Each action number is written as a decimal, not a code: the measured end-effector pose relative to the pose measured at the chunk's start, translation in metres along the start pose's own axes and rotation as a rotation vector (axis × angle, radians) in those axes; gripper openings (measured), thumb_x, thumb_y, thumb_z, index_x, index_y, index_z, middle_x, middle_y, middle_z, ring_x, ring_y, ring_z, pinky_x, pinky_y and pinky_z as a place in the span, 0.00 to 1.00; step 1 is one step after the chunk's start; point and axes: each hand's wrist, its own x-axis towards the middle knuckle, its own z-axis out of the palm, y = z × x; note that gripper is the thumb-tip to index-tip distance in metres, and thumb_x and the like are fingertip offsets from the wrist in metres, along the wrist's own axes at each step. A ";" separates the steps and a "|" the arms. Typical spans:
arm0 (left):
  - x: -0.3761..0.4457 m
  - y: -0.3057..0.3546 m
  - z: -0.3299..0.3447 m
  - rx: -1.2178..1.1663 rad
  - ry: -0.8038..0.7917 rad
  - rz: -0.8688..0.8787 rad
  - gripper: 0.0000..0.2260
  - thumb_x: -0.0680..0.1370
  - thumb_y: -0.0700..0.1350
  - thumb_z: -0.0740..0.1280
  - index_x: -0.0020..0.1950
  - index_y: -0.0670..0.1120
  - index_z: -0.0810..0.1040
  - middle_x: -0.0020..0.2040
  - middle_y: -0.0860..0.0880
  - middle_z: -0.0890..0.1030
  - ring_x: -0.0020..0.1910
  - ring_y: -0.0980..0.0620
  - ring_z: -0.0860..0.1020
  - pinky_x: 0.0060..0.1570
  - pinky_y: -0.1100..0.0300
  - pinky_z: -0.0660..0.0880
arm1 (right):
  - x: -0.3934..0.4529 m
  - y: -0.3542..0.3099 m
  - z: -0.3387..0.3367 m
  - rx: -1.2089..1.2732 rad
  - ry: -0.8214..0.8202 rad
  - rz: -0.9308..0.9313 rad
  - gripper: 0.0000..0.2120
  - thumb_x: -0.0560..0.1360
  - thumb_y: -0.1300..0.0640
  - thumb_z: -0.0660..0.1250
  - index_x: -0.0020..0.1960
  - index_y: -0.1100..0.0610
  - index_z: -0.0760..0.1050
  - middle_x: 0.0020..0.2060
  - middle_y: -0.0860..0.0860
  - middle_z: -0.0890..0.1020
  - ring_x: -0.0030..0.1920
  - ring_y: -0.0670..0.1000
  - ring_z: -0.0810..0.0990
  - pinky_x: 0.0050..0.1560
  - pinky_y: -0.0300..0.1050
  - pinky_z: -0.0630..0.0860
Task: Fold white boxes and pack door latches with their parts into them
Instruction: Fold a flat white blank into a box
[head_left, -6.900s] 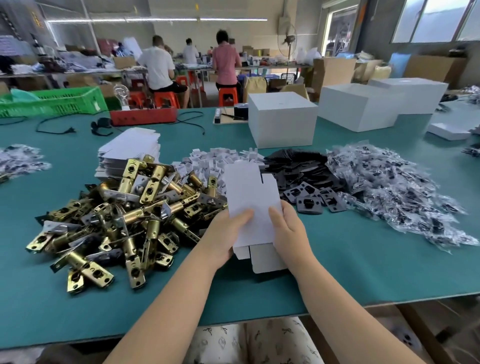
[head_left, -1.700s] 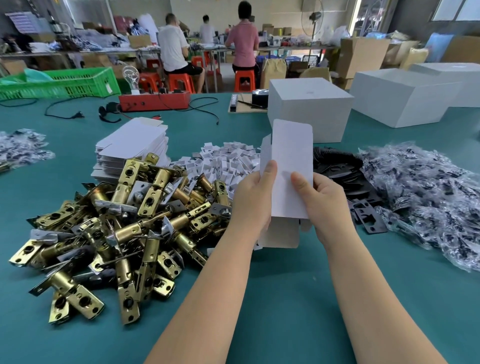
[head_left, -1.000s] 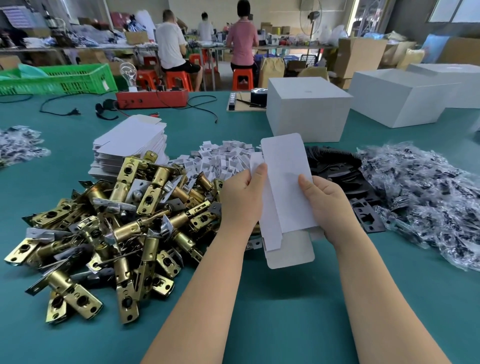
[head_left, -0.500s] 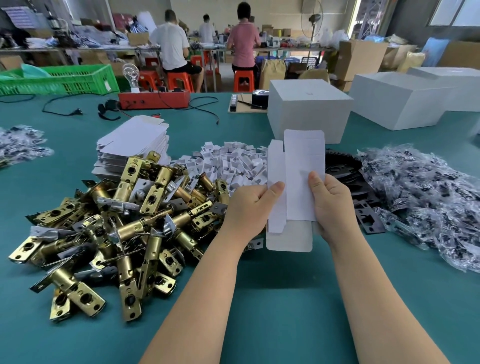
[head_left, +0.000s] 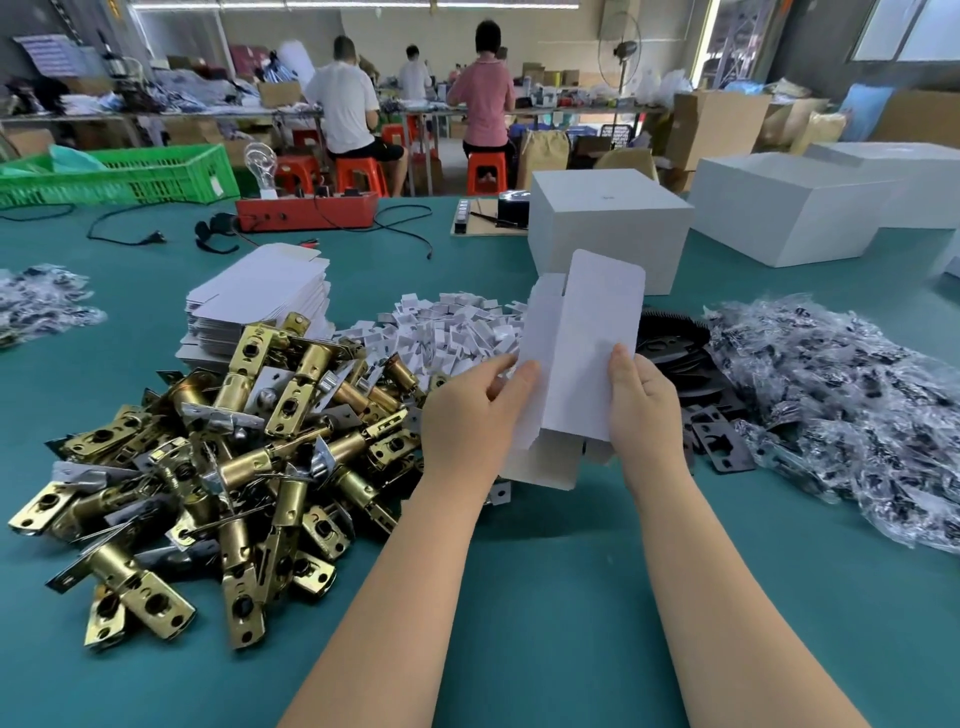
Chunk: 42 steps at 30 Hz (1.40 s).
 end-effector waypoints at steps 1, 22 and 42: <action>-0.001 0.002 0.000 0.048 0.001 0.047 0.15 0.77 0.63 0.63 0.43 0.54 0.81 0.29 0.57 0.74 0.29 0.60 0.73 0.30 0.67 0.66 | -0.001 -0.001 0.001 -0.015 -0.010 -0.003 0.18 0.81 0.45 0.56 0.36 0.52 0.69 0.34 0.48 0.74 0.38 0.53 0.73 0.36 0.48 0.68; 0.002 0.000 -0.024 -0.646 -0.064 -0.250 0.13 0.73 0.57 0.68 0.57 0.67 0.79 0.40 0.63 0.83 0.40 0.57 0.80 0.42 0.60 0.77 | -0.002 -0.019 -0.025 0.195 -0.839 -0.032 0.40 0.65 0.55 0.75 0.70 0.33 0.63 0.61 0.51 0.80 0.46 0.51 0.80 0.42 0.41 0.77; -0.001 -0.007 -0.035 -0.650 -0.518 -0.132 0.29 0.72 0.47 0.76 0.66 0.67 0.69 0.36 0.56 0.82 0.32 0.58 0.78 0.33 0.64 0.77 | -0.002 -0.014 -0.025 0.235 -0.487 -0.020 0.30 0.61 0.52 0.79 0.60 0.38 0.77 0.48 0.53 0.85 0.46 0.52 0.84 0.43 0.42 0.79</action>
